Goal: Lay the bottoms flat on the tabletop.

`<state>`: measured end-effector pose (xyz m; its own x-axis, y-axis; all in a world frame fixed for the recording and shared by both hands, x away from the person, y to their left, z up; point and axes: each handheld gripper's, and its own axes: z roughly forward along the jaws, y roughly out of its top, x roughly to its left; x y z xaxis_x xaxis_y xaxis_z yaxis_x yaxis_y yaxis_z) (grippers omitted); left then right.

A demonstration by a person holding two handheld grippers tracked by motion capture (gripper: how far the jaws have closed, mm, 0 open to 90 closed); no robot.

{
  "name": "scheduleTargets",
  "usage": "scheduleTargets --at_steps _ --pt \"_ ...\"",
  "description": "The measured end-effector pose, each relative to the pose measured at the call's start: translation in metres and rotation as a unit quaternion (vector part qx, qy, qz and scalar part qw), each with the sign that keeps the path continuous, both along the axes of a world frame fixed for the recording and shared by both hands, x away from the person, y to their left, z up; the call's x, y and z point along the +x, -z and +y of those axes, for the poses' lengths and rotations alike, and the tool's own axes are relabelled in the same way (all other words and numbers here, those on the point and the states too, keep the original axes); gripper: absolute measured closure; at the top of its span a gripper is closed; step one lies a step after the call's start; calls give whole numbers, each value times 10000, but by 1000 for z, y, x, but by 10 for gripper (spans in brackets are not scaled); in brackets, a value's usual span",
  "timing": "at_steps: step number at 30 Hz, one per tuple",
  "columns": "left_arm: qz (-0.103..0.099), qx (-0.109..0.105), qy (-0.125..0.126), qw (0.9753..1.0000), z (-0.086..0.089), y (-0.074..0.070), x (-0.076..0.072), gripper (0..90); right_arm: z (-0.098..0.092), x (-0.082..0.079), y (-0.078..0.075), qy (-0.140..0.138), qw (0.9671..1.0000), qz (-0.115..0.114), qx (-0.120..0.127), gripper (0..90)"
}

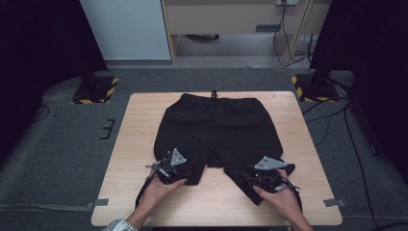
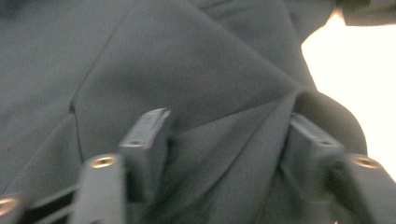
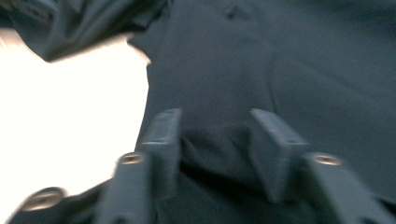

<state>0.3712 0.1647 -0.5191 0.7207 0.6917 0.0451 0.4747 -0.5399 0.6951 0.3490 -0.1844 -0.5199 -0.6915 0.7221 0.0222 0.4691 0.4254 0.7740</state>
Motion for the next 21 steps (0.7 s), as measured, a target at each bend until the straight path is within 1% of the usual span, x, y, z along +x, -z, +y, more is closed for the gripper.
scheduleTargets --at_steps 1,3,4,6,7,9,14,17,21 --pt "20 -26 9 10000 2 -1 -1 530 1 1 2 -48 9999 61 -95 724" --pt "66 -43 12 10000 6 -4 -3 667 2 3 7 -80 9996 155 -215 781" --pt "100 -50 26 9999 8 -5 -4 723 1 3 8 -97 9996 163 -215 802" --pt "157 14 104 9998 13 -6 -9 798 -2 2 6 -111 9994 258 -211 858" --pt "183 69 156 9997 16 -7 -13 819 -4 1 5 -88 9993 302 -221 868" --pt "231 166 287 9992 23 -9 -21 834 -8 -3 5 -133 9988 401 -249 877" --pt "410 251 461 9978 38 -10 -35 819 -23 -14 2 -183 9975 631 -252 882" --pt "459 287 499 9973 44 -11 -43 804 -31 -19 0 -175 9967 741 -279 881" --pt "478 339 484 9971 53 -13 -53 771 -37 -24 -1 -176 9961 802 -326 872"
